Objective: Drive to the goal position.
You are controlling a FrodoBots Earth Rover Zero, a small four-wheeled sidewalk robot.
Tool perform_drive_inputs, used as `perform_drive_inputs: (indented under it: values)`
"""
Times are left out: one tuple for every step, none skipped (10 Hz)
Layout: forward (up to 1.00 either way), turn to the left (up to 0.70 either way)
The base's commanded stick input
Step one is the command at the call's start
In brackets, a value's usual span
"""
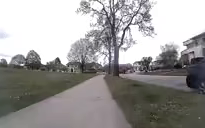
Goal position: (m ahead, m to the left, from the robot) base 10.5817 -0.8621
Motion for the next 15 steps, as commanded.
perform_drive_inputs:
  values:
    - [0.85, 0.0]
    - [0.85, 0.0]
    - [0.85, 0.0]
    - [0.85, 0.0]
    - [0.85, 0.0]
    - [0.85, 0.0]
    - [0.85, 0.0]
    - [0.66, 0.0]
    - [0.0, 0.0]
    - [0.0, 0.0]
    - [0.0, 0.0]
    - [0.0, 0.0]
    - [0.0, 0.0]
    - [0.0, 0.0]
    - [0.0, 0.0]
